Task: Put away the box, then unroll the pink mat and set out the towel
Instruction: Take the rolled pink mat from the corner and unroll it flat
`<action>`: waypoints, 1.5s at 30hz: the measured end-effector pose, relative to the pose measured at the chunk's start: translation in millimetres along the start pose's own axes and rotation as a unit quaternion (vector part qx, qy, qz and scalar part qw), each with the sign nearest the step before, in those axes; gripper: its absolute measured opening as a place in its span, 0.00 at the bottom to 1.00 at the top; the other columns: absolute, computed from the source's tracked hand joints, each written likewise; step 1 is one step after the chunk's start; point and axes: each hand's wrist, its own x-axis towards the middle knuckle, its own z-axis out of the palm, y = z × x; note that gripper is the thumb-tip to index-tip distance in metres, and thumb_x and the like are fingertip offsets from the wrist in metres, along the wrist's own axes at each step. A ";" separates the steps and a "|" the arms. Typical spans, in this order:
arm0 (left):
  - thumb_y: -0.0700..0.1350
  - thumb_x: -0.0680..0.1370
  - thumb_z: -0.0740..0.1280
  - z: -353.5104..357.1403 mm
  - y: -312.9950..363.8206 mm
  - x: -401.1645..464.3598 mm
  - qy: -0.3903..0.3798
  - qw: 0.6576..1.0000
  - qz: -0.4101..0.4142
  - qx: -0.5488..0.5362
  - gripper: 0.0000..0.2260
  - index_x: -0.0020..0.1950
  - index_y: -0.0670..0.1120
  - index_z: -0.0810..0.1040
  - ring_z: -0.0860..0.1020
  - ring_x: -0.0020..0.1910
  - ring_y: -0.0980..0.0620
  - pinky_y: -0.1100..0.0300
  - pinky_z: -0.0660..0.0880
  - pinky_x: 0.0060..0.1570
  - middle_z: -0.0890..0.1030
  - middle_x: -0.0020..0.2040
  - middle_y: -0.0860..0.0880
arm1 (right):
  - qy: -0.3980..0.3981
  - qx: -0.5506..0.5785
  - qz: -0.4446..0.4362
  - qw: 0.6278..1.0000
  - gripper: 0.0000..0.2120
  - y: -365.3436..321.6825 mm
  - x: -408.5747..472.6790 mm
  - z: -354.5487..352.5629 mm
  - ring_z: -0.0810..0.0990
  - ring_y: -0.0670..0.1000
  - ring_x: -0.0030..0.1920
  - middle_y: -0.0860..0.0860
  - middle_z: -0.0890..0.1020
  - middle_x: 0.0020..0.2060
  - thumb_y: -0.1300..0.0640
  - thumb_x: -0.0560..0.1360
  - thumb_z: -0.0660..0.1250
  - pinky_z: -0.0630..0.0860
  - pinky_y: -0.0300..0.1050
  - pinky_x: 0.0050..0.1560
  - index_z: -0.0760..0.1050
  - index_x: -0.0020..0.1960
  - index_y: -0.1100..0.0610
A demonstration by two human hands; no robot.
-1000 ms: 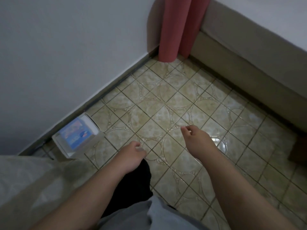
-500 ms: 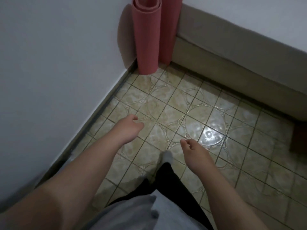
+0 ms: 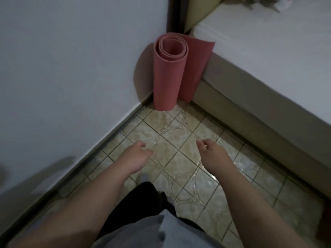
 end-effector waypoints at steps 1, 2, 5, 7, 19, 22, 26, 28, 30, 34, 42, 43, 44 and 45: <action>0.52 0.76 0.63 -6.1 2.5 11.3 0.003 1.000 -0.009 -0.008 0.22 0.69 0.48 0.68 0.73 0.47 0.52 0.64 0.66 0.36 0.75 0.54 0.49 | 0.001 -0.005 -0.007 1.000 0.23 -12.5 17.7 -2.8 0.76 0.54 0.54 0.55 0.79 0.58 0.42 0.79 0.52 0.65 0.44 0.45 0.72 0.65 0.55; 0.52 0.76 0.63 -12.4 5.8 24.0 0.005 1.000 -0.016 -0.015 0.22 0.69 0.47 0.69 0.74 0.48 0.51 0.63 0.67 0.38 0.75 0.55 0.48 | 0.002 -0.010 -0.015 1.000 0.23 -25.4 35.5 -5.2 0.77 0.55 0.55 0.55 0.80 0.57 0.41 0.79 0.53 0.65 0.44 0.45 0.72 0.64 0.55; 0.51 0.76 0.64 -36.0 23.3 69.9 0.005 1.000 -0.026 -0.014 0.22 0.68 0.45 0.69 0.76 0.55 0.48 0.61 0.68 0.48 0.76 0.62 0.45 | 0.007 -0.018 -0.032 0.999 0.22 -64.2 89.7 -10.9 0.77 0.57 0.54 0.57 0.81 0.55 0.42 0.79 0.53 0.64 0.44 0.43 0.73 0.63 0.56; 0.51 0.76 0.64 -52.7 40.7 93.3 0.004 1.000 -0.017 -0.003 0.23 0.69 0.46 0.69 0.77 0.51 0.50 0.62 0.67 0.48 0.76 0.58 0.47 | 0.013 -0.015 -0.035 0.999 0.22 -82.8 111.3 -14.5 0.77 0.57 0.55 0.57 0.81 0.55 0.43 0.79 0.53 0.63 0.43 0.44 0.73 0.63 0.56; 0.54 0.73 0.63 -122.4 204.2 262.5 0.002 0.995 0.065 0.073 0.25 0.69 0.47 0.69 0.75 0.39 0.57 0.64 0.68 0.34 0.79 0.55 0.49 | 0.020 0.062 0.074 0.995 0.20 -121.0 239.6 -38.8 0.77 0.54 0.52 0.56 0.81 0.56 0.44 0.79 0.55 0.64 0.43 0.45 0.75 0.61 0.55; 0.52 0.75 0.63 -121.3 234.4 299.8 -0.007 0.994 0.068 0.083 0.23 0.68 0.47 0.69 0.77 0.42 0.55 0.62 0.70 0.38 0.78 0.56 0.48 | 0.015 0.066 0.090 0.994 0.21 -124.4 278.3 -50.5 0.77 0.57 0.57 0.56 0.81 0.56 0.43 0.79 0.55 0.64 0.43 0.47 0.74 0.62 0.55; 0.54 0.75 0.63 -121.4 259.4 343.3 0.001 0.997 0.040 0.061 0.21 0.65 0.47 0.71 0.76 0.52 0.50 0.57 0.69 0.48 0.78 0.58 0.49 | -0.005 0.035 0.073 0.997 0.21 -137.7 340.9 -74.9 0.77 0.58 0.55 0.57 0.81 0.55 0.42 0.79 0.54 0.65 0.44 0.45 0.73 0.61 0.56; 0.55 0.75 0.64 -123.6 266.8 361.0 0.011 0.999 0.015 0.041 0.23 0.67 0.46 0.70 0.74 0.53 0.51 0.57 0.69 0.49 0.76 0.57 0.51 | -0.017 0.005 0.046 0.999 0.21 -148.7 373.2 -88.8 0.77 0.59 0.54 0.58 0.81 0.53 0.43 0.79 0.53 0.67 0.46 0.45 0.73 0.58 0.57; 0.52 0.75 0.64 -124.7 273.9 375.0 0.029 0.999 -0.007 0.017 0.22 0.67 0.46 0.70 0.74 0.54 0.50 0.57 0.68 0.49 0.76 0.57 0.49 | -0.025 -0.028 0.019 0.999 0.21 -163.0 404.4 -103.5 0.77 0.59 0.53 0.58 0.80 0.53 0.42 0.79 0.53 0.70 0.48 0.46 0.73 0.58 0.56; 0.52 0.74 0.66 -120.6 273.4 395.2 0.084 0.994 -0.034 -0.062 0.06 0.41 0.51 0.72 0.73 0.35 0.53 0.58 0.66 0.35 0.74 0.37 0.52 | -0.031 -0.078 -0.019 0.996 0.23 -195.6 465.0 -124.4 0.77 0.61 0.56 0.59 0.79 0.57 0.40 0.78 0.53 0.74 0.55 0.56 0.72 0.61 0.56; 0.60 0.66 0.73 -96.0 266.7 431.6 0.012 0.935 -0.230 -0.269 0.39 0.71 0.51 0.59 0.74 0.60 0.40 0.51 0.77 0.42 0.70 0.68 0.44 | -0.072 -0.268 -0.086 0.957 0.46 -233.2 545.4 -97.6 0.57 0.62 0.74 0.61 0.60 0.74 0.29 0.68 0.60 0.52 0.59 0.72 0.54 0.75 0.57; 0.58 0.66 0.74 -91.0 266.8 434.1 0.003 0.925 -0.231 -0.302 0.38 0.70 0.52 0.60 0.76 0.57 0.41 0.53 0.77 0.39 0.72 0.66 0.45 | -0.088 -0.296 -0.072 0.948 0.50 -233.2 551.3 -92.5 0.58 0.62 0.73 0.60 0.61 0.74 0.27 0.65 0.60 0.51 0.60 0.72 0.52 0.76 0.55; 0.56 0.66 0.75 -85.6 266.1 436.8 0.006 0.914 -0.231 -0.332 0.38 0.70 0.53 0.59 0.77 0.55 0.41 0.54 0.77 0.35 0.74 0.64 0.46 | -0.100 -0.314 -0.052 0.943 0.53 -232.6 556.0 -87.1 0.62 0.62 0.72 0.60 0.64 0.72 0.26 0.62 0.62 0.53 0.62 0.70 0.51 0.76 0.54; 0.54 0.66 0.76 -80.5 265.0 439.9 0.019 0.904 -0.231 -0.358 0.38 0.70 0.53 0.59 0.78 0.52 0.42 0.56 0.77 0.32 0.74 0.61 0.47 | -0.111 -0.316 -0.027 0.942 0.54 -230.9 558.6 -82.0 0.67 0.62 0.69 0.59 0.68 0.70 0.26 0.60 0.64 0.57 0.63 0.68 0.52 0.76 0.55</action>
